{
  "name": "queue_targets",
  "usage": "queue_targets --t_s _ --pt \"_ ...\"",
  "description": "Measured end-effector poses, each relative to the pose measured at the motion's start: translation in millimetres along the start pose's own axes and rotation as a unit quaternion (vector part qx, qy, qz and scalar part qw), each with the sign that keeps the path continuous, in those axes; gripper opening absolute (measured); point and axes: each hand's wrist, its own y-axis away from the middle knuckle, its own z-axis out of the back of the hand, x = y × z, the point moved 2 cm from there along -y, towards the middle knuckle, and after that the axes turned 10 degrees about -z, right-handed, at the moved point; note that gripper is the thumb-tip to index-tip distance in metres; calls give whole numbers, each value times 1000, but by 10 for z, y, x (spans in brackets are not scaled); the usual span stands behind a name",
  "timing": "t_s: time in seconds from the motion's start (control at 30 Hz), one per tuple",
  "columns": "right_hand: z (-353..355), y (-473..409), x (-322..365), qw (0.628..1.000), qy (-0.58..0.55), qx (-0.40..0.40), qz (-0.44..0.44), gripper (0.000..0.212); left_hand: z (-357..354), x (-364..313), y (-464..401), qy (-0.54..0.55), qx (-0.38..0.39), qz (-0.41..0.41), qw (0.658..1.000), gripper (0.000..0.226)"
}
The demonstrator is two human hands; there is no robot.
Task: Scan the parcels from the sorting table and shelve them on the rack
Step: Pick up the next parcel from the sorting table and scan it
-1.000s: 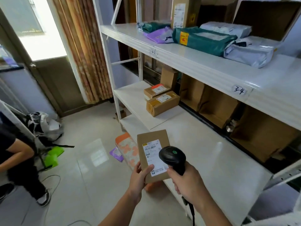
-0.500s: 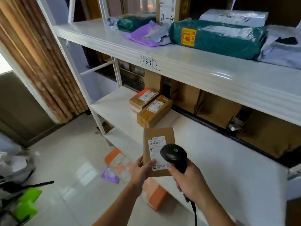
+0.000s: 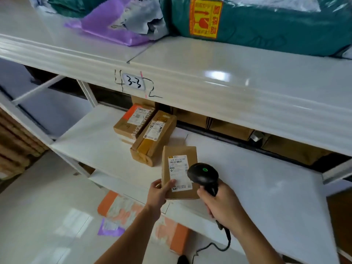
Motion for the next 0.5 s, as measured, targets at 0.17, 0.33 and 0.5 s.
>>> queue_targets --t_s 0.17,0.33,0.5 --pt "-191 -176 66 999 30 -18 -27 11 116 -23 -384 -15 18 52 998 46" --pt "-411 -228 154 996 31 -35 -74 13 286 -95 -682 -35 38 82 995 32" --pt "-724 -218 295 994 -1 -56 -97 14 414 -93 -979 -57 40 75 995 51"
